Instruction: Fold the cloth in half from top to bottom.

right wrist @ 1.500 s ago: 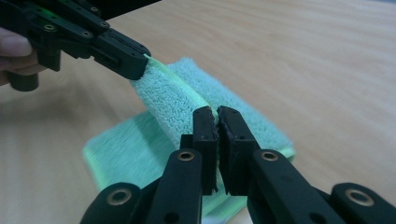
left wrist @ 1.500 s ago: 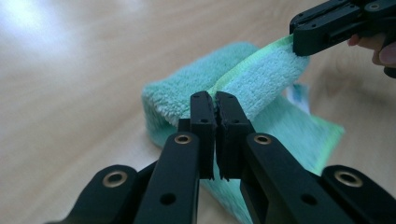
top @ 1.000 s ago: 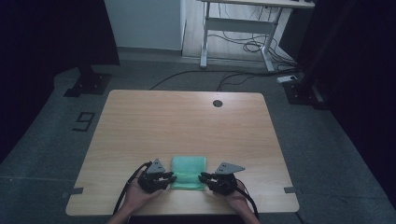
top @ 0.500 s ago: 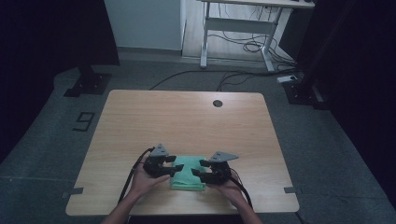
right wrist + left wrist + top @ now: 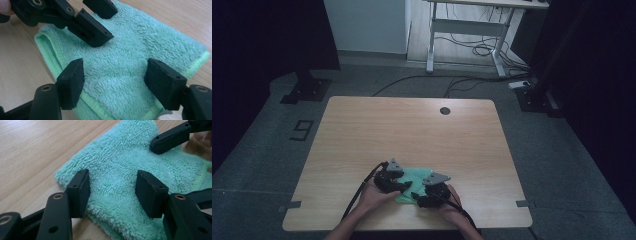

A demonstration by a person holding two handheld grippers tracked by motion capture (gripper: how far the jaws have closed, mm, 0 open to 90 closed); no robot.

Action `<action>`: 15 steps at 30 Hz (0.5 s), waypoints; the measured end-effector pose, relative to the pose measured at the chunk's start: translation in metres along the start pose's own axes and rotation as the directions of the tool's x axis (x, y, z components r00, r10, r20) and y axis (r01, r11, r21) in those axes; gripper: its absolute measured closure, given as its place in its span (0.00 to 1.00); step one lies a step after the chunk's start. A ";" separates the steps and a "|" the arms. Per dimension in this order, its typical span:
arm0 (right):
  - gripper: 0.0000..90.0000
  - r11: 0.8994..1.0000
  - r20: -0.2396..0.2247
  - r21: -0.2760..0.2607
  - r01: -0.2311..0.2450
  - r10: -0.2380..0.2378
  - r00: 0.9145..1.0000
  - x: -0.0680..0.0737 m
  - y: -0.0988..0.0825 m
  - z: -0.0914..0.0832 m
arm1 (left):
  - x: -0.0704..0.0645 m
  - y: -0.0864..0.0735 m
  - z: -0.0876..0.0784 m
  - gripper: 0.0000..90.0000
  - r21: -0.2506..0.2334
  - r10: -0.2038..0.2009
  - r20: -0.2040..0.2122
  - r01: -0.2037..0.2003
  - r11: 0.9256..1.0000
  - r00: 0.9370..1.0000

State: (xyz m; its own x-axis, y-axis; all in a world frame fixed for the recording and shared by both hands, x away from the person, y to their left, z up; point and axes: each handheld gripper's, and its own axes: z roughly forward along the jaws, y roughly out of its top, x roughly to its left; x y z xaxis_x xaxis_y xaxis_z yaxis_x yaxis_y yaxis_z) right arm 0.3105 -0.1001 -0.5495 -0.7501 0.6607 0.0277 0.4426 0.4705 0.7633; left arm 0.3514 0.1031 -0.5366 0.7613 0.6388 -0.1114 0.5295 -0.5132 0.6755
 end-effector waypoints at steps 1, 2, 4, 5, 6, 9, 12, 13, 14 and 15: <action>0.34 1.000 0.001 0.000 -0.001 0.001 1.000 -0.003 0.001 0.001 | 0.002 0.002 0.002 0.49 -0.004 -0.002 -0.002 0.002 1.000 1.000; 0.34 1.000 0.002 0.002 -0.004 0.004 1.000 -0.006 0.003 0.003 | 0.004 0.004 0.004 0.49 -0.006 -0.007 -0.002 0.007 1.000 1.000; 0.34 1.000 0.008 0.012 -0.011 0.011 1.000 -0.012 0.007 0.006 | 0.011 0.011 0.010 0.49 -0.014 -0.017 -0.007 0.017 1.000 1.000; 0.34 1.000 0.014 0.014 -0.019 0.018 1.000 -0.017 0.010 0.009 | 0.015 0.016 0.013 0.49 -0.016 -0.023 -0.008 0.023 1.000 1.000; 0.34 1.000 0.017 0.013 -0.022 0.021 1.000 -0.023 0.012 0.012 | 0.019 0.019 0.016 0.49 -0.017 -0.029 -0.009 0.029 0.999 1.000; 0.34 0.999 0.020 0.015 -0.039 0.038 0.999 -0.034 0.018 0.017 | 0.028 0.027 0.022 0.49 -0.023 -0.042 -0.001 0.042 0.999 0.999; 0.35 0.999 0.028 0.016 -0.042 0.041 0.999 -0.044 0.022 0.022 | 0.038 0.035 0.028 0.49 -0.023 -0.047 0.005 0.047 0.999 0.999; 0.35 0.999 0.029 0.014 -0.044 0.044 0.999 -0.047 0.023 0.023 | 0.040 0.037 0.030 0.50 -0.023 -0.046 0.005 0.046 0.999 0.999; 0.35 0.999 0.029 0.012 -0.046 0.046 0.999 -0.049 0.024 0.024 | 0.042 0.040 0.032 0.50 -0.022 -0.045 0.006 0.045 0.999 0.999; 0.35 0.999 0.029 0.007 -0.046 0.046 0.999 -0.053 0.025 0.025 | 0.045 0.042 0.033 0.50 -0.021 -0.046 0.008 0.046 0.999 0.999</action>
State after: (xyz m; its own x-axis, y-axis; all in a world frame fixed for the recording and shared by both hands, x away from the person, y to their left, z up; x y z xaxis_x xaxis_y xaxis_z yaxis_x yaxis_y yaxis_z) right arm 0.3735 -0.1085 -0.5485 -0.7146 0.6981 0.0439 0.4799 0.4436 0.7569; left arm 0.4201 0.0909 -0.5375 0.7391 0.6572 -0.1478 0.5558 -0.4710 0.6850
